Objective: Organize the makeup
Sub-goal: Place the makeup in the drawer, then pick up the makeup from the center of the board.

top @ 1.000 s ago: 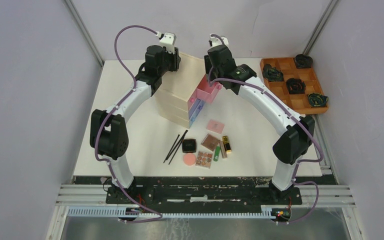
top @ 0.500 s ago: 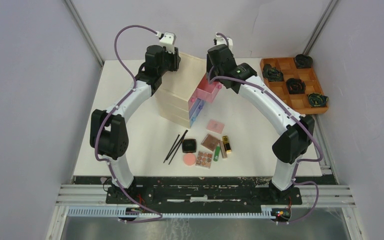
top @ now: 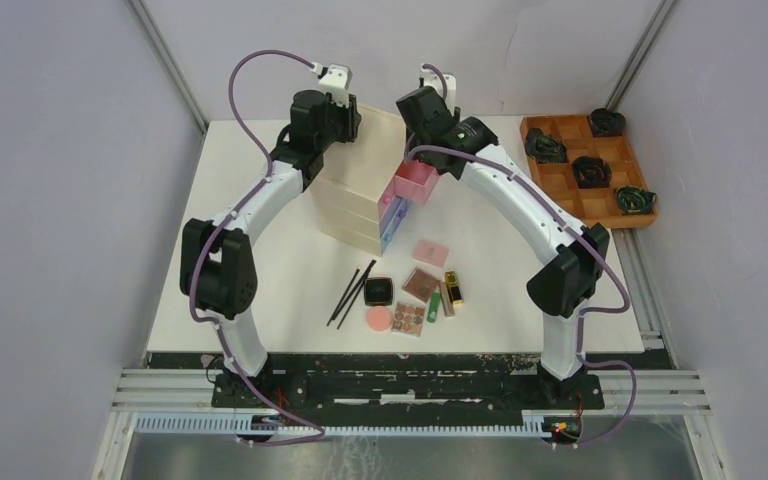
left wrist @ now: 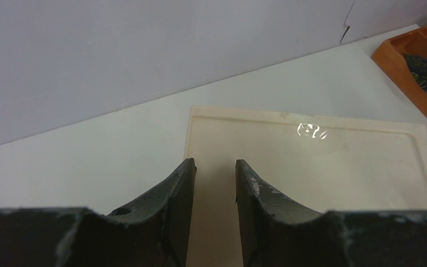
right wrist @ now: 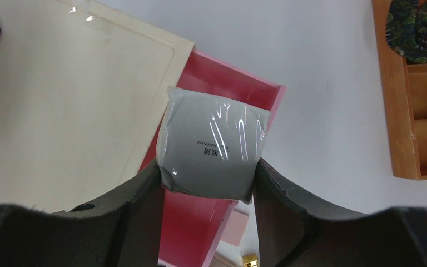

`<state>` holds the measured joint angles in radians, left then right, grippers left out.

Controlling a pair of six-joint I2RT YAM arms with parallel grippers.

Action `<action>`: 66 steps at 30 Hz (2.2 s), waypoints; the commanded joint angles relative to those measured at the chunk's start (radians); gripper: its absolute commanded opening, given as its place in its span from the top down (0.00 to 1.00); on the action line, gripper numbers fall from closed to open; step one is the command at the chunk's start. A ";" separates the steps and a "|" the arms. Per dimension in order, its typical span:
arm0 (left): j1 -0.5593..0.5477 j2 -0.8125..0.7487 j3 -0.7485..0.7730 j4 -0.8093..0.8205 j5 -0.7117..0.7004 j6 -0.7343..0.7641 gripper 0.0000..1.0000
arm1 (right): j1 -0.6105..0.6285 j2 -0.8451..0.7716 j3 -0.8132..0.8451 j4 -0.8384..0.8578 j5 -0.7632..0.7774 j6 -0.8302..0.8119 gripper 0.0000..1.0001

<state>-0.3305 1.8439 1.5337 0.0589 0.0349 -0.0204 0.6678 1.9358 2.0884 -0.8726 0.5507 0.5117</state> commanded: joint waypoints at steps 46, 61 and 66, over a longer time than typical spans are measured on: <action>0.027 0.075 -0.095 -0.450 -0.077 0.040 0.59 | 0.007 -0.085 0.013 0.115 0.095 -0.038 0.25; 0.026 0.075 -0.090 -0.458 -0.112 0.046 0.59 | 0.285 -0.518 -0.638 0.103 -0.060 -0.146 0.30; 0.027 0.071 -0.100 -0.452 -0.117 0.042 0.59 | 0.465 -0.508 -0.746 0.127 -0.113 -0.134 0.32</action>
<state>-0.3294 1.8191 1.5322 0.0158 0.0071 -0.0059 1.0275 1.4322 1.3911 -0.7868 0.4831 0.3874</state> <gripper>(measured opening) 0.411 0.679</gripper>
